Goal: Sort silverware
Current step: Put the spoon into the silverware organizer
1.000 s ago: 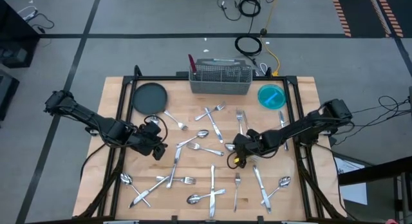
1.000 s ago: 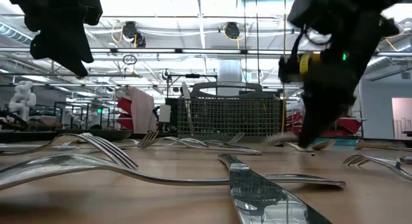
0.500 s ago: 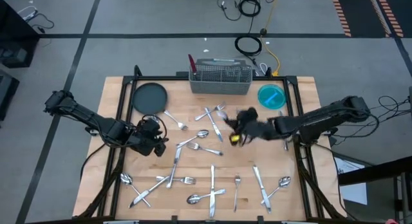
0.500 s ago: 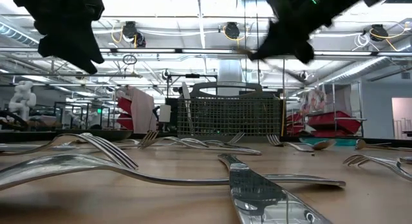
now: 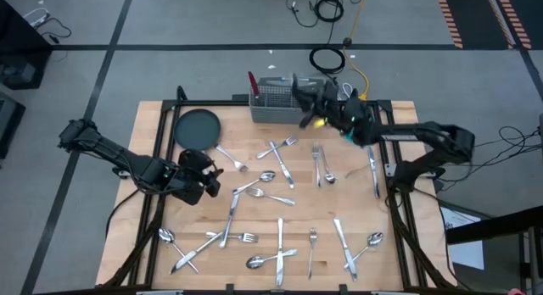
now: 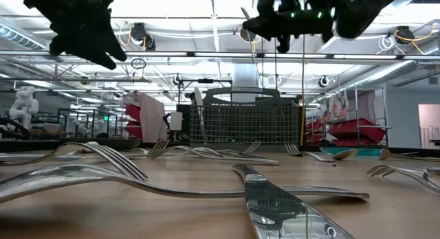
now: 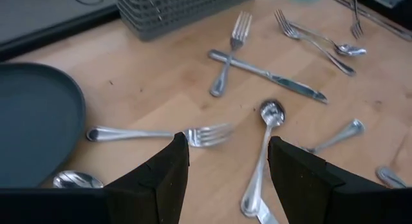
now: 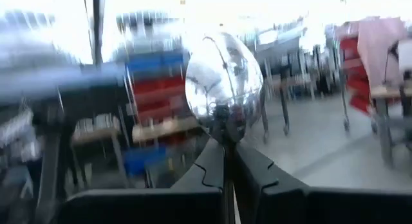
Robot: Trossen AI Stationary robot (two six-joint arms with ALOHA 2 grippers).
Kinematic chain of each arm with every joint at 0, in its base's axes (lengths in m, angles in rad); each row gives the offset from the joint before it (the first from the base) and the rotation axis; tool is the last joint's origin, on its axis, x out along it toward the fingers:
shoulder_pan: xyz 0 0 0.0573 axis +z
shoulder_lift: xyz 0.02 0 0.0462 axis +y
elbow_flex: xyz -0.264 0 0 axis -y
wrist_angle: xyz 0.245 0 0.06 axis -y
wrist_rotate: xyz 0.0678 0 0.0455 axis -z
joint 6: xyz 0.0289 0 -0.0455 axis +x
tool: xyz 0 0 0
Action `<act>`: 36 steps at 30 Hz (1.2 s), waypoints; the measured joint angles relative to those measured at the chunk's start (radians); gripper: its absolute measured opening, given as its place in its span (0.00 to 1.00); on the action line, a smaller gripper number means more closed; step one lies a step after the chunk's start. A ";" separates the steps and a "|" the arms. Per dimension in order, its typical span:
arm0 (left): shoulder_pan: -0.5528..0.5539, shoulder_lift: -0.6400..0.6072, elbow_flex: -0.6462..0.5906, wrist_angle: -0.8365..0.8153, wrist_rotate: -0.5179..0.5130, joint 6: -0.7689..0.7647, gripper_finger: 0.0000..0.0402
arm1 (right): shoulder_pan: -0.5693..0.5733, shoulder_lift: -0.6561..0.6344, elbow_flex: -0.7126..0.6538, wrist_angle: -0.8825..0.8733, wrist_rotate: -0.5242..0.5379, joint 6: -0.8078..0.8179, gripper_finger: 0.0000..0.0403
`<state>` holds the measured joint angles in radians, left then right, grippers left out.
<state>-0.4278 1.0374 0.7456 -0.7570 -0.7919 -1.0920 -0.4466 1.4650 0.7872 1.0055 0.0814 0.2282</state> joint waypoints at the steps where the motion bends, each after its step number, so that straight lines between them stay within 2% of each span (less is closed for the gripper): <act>1: 0.000 0.000 0.000 0.000 -0.010 0.000 0.53 | -0.031 0.037 0.000 0.078 -0.040 0.036 0.00; 3: 0.000 0.000 0.000 0.000 -0.025 0.000 0.53 | -0.076 0.118 0.003 0.217 -0.102 0.106 0.00; 6: 0.000 0.000 0.000 0.000 -0.052 0.000 0.53 | -0.120 0.242 0.038 0.316 -0.144 0.165 0.00; 10: 0.000 0.000 0.000 0.000 -0.079 0.000 0.53 | -0.147 0.385 0.148 0.369 -0.184 0.179 0.00; 15: 0.001 0.000 0.000 -0.002 -0.089 0.000 0.53 | -0.155 0.472 0.254 0.375 -0.191 0.146 0.00; 22: 0.001 0.000 0.000 -0.004 -0.134 0.003 0.53 | -0.155 0.494 0.249 0.381 -0.083 0.067 0.00; 29: 0.001 0.000 0.000 -0.011 -0.183 0.006 0.53 | -0.147 0.519 0.195 0.549 0.031 0.008 0.00; 36: 0.001 0.000 0.000 -0.016 -0.186 0.007 0.53 | -0.064 0.596 0.196 0.562 0.119 0.014 0.00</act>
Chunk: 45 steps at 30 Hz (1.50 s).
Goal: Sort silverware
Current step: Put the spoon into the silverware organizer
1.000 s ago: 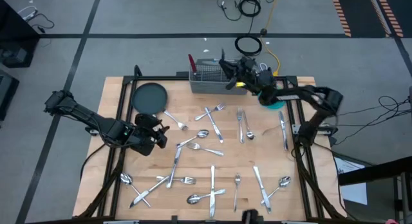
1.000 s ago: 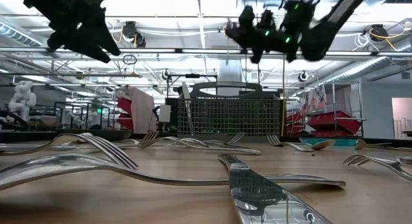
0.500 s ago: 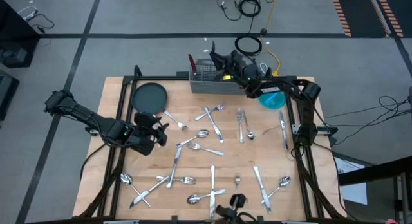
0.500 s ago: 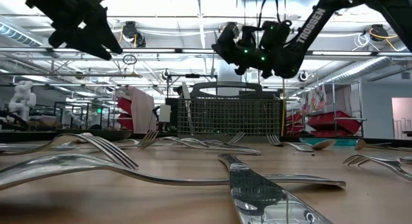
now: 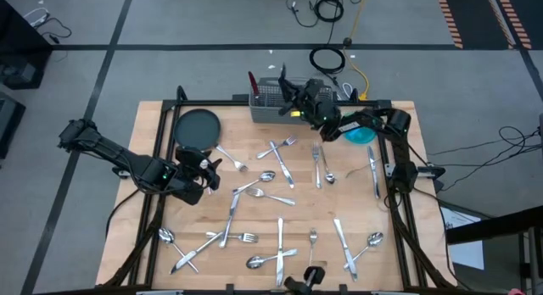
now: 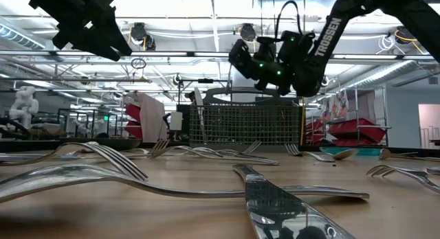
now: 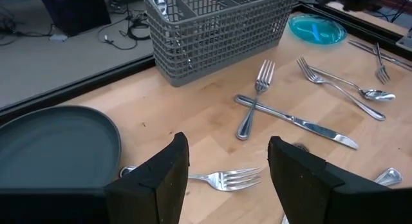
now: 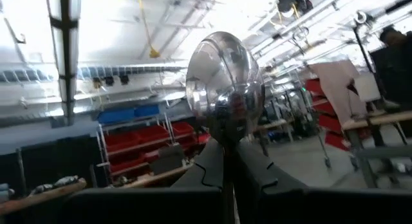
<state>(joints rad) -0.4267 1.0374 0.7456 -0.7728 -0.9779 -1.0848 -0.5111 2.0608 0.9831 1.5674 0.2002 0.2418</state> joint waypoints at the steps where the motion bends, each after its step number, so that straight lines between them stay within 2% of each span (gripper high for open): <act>1: 0.000 0.000 0.000 -0.001 0.000 0.000 0.53 | 0.010 0.009 0.001 -0.001 0.022 -0.003 0.00; 5: 0.000 0.000 0.000 -0.004 0.000 0.001 0.53 | 0.028 0.021 0.001 0.000 0.087 -0.025 0.00; 20: 0.000 0.000 0.000 -0.030 -0.027 -0.001 0.53 | 0.008 0.021 0.046 -0.024 0.085 -0.071 0.00; 28: 0.000 0.000 0.000 -0.030 -0.027 -0.001 0.53 | 0.006 0.021 0.046 -0.046 0.172 -0.035 0.01; 34: 0.000 0.000 0.000 -0.030 -0.027 -0.001 0.53 | 0.000 0.021 0.046 -0.053 0.171 -0.018 0.02; 45: -0.001 0.000 0.000 -0.030 -0.027 -0.001 0.53 | -0.006 0.021 0.045 -0.076 0.197 0.014 0.13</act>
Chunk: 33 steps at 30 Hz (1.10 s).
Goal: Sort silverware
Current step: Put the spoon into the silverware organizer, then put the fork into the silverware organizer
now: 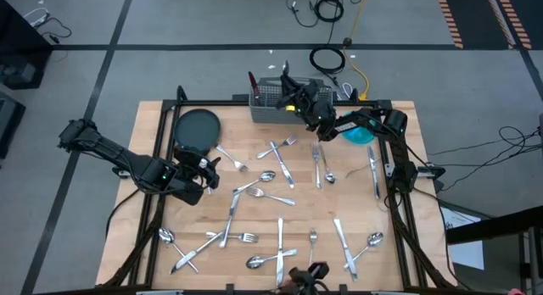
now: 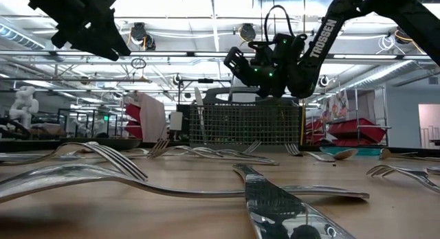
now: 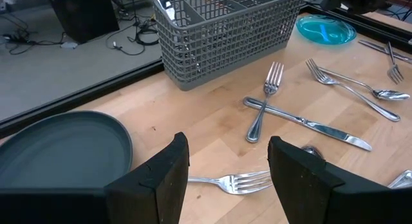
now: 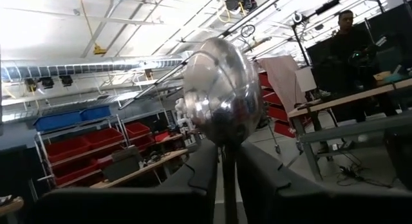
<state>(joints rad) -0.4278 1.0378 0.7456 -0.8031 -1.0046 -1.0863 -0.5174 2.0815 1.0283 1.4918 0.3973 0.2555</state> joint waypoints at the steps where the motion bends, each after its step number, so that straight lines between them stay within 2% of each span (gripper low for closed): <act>1: 0.000 0.000 0.000 0.000 0.000 0.000 0.53 | -0.002 0.000 0.000 -0.002 0.000 0.006 0.15; 11: 0.001 0.000 0.000 0.000 0.000 0.000 0.53 | -0.009 0.000 0.000 -0.008 -0.005 0.033 0.28; 25: 0.001 0.000 0.000 -0.001 0.000 0.000 0.53 | -0.010 -0.002 0.000 -0.008 -0.017 0.049 0.29; 33: 0.001 0.000 0.000 0.000 0.000 -0.001 0.53 | -0.003 -0.058 -0.001 -0.030 -0.164 0.049 0.29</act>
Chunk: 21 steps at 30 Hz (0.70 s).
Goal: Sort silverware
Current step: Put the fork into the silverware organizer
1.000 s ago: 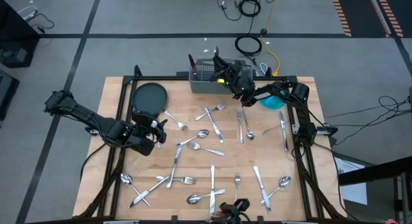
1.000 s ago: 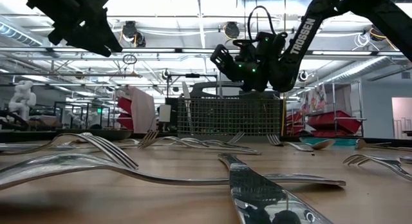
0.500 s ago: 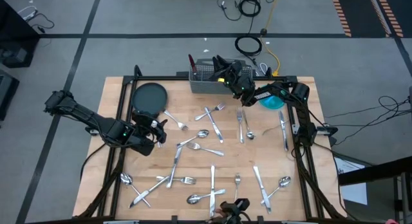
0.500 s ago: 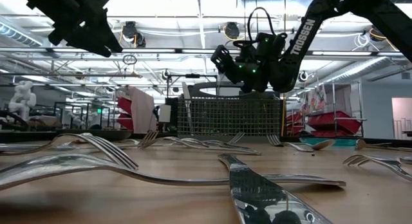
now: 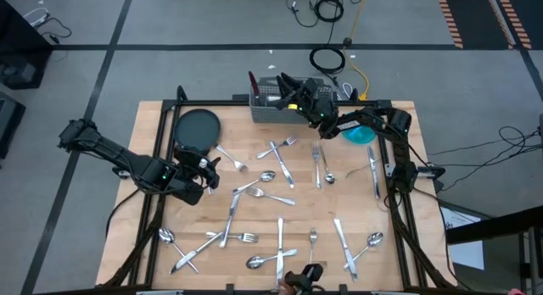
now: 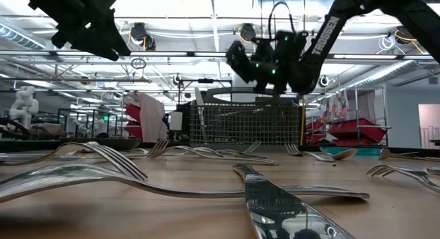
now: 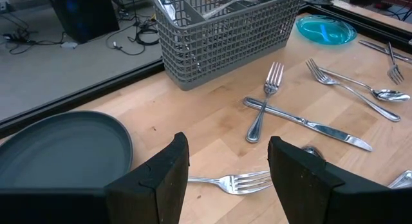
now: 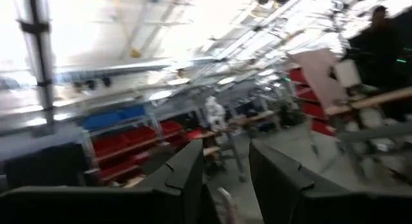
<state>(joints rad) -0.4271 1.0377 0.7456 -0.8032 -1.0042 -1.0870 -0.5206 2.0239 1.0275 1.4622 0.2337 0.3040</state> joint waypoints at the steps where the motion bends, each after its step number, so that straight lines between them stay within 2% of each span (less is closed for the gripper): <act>1: 0.000 0.000 0.000 0.000 0.000 0.000 0.53 | 0.007 -0.022 0.000 -0.032 -0.004 -0.018 0.29; 5: 0.000 0.000 0.000 0.000 0.000 -0.005 0.53 | 0.031 -0.151 0.000 -0.312 -0.005 -0.124 0.29; 9: 0.000 0.000 0.000 0.000 0.000 -0.006 0.53 | 0.041 -0.315 0.000 -0.726 0.013 -0.190 0.29; 13: 0.000 0.000 0.000 0.001 -0.001 -0.006 0.53 | 0.041 -0.480 0.000 -1.123 0.146 -0.231 0.29; 16: 0.000 0.000 0.000 0.003 -0.021 -0.006 0.53 | 0.035 -0.559 0.000 -1.276 0.215 -0.240 0.29; 21: 0.000 0.000 0.000 0.034 -0.048 -0.006 0.53 | 0.036 -0.630 0.000 -1.415 0.188 -0.168 0.29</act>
<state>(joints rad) -0.4271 1.0374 0.7456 -0.7691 -1.0519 -1.0927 -0.4845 1.3941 1.0279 0.0471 0.4221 0.1358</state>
